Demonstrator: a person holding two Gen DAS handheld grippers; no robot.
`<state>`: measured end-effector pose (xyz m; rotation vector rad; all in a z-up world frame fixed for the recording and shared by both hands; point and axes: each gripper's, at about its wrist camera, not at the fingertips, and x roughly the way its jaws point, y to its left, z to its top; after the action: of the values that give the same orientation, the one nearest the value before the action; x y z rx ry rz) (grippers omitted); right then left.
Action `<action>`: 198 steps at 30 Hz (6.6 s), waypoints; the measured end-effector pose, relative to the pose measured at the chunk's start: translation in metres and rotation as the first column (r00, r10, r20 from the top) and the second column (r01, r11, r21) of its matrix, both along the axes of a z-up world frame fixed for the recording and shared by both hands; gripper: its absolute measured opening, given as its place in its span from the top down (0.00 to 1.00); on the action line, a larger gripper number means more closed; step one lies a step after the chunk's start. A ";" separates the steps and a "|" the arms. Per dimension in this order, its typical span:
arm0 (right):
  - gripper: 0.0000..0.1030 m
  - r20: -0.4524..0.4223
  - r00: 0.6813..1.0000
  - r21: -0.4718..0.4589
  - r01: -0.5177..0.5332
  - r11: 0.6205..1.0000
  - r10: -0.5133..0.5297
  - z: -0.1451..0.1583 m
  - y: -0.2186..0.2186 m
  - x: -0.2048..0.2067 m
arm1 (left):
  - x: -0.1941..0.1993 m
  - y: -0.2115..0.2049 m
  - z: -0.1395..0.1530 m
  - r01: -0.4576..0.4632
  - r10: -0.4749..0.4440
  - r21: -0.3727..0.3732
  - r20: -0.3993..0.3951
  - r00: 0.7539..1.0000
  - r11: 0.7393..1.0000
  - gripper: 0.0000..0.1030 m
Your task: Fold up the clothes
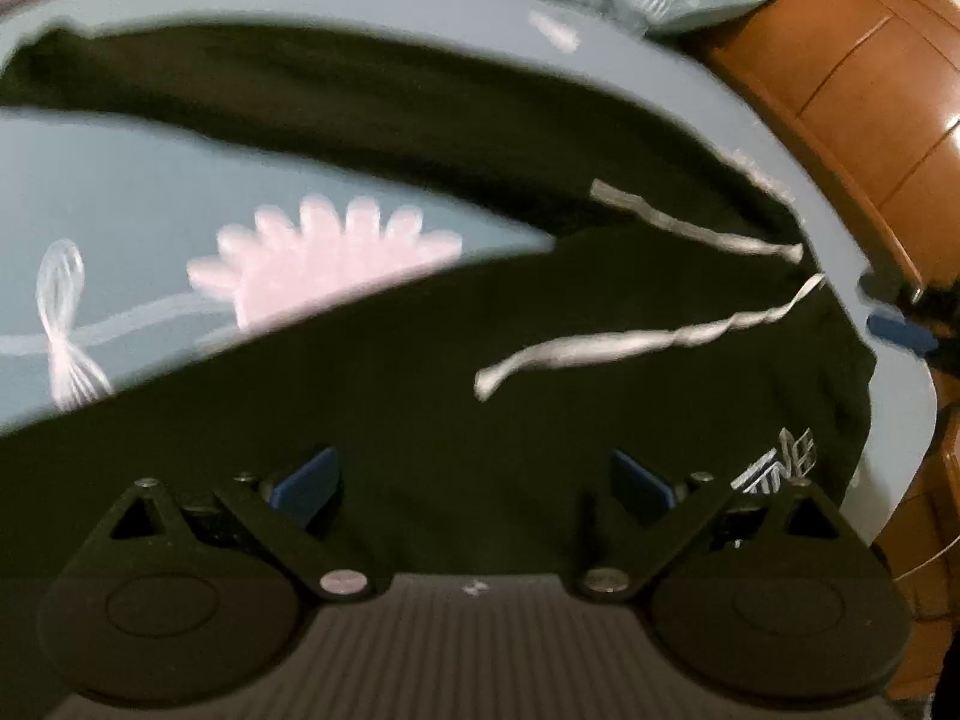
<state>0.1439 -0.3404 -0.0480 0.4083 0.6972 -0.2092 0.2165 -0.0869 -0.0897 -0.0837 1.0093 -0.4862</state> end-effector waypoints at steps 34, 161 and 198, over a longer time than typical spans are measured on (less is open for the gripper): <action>0.61 -0.210 0.614 -0.434 -0.756 0.490 0.760 0.045 0.488 0.440 | 0.058 0.279 0.007 -0.663 0.659 -0.043 0.166 0.733 0.748 0.06; 0.84 -0.365 0.849 -0.394 -0.513 0.763 0.382 -0.028 -0.067 0.286 | 0.064 0.045 -0.031 -0.038 0.037 0.015 0.075 0.997 0.999 0.06; 0.92 -0.302 0.848 -0.367 -0.525 0.768 0.435 -0.044 -0.094 0.325 | 0.063 0.041 -0.034 -0.023 0.018 0.048 0.097 0.995 0.999 0.03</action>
<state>0.4686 -0.4343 -0.0925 -0.2411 0.9056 0.0915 0.2796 -0.0462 -0.1242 -0.0263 0.9243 -0.4426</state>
